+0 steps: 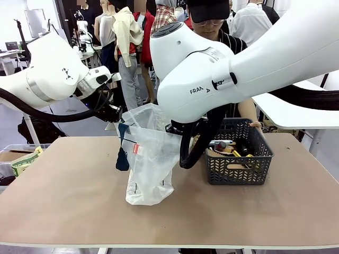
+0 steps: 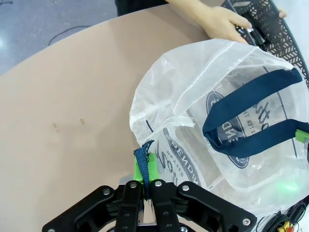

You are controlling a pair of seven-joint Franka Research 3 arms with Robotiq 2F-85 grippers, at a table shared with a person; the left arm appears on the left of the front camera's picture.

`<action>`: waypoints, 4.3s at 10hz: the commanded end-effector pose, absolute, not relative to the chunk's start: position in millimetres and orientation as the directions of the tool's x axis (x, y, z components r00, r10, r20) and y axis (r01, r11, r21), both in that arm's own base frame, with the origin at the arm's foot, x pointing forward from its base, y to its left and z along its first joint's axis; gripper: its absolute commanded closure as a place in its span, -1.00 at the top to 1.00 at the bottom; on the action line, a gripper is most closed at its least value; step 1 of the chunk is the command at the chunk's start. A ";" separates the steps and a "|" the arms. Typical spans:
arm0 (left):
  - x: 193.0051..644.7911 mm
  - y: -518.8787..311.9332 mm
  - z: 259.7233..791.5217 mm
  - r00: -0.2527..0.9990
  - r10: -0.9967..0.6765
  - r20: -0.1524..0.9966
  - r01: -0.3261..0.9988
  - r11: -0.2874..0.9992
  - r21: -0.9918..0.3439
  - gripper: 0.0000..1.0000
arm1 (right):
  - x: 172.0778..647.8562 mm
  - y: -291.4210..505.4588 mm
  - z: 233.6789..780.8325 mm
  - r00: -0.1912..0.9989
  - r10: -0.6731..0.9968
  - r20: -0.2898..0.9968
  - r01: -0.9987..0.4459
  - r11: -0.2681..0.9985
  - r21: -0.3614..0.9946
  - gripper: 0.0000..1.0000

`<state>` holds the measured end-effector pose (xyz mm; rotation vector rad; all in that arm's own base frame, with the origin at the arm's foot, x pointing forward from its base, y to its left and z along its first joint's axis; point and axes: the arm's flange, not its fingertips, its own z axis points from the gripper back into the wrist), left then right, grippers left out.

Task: Transfer purchased items from the store into the shopping bag.
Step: Move the Reusable shopping bag to the right side of the table.

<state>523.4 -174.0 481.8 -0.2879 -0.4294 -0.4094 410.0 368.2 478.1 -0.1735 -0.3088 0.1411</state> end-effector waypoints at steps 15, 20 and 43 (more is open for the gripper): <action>523.4 -174.0 481.8 0.830 -0.321 0.456 0.440 0.879 -0.183 -1.00 | 410.0 368.2 478.1 0.943 0.164 0.289 -0.111 0.975 -0.191 -1.00; 523.4 -174.0 481.8 0.830 -0.321 0.456 0.440 0.879 -0.183 -1.00 | 410.0 368.2 478.1 0.943 0.164 0.289 -0.111 0.975 -0.191 -1.00; 523.4 -174.0 481.8 0.830 -0.321 0.456 0.440 0.879 -0.183 -1.00 | 410.0 368.2 478.1 0.943 0.164 0.289 -0.111 0.975 -0.191 -1.00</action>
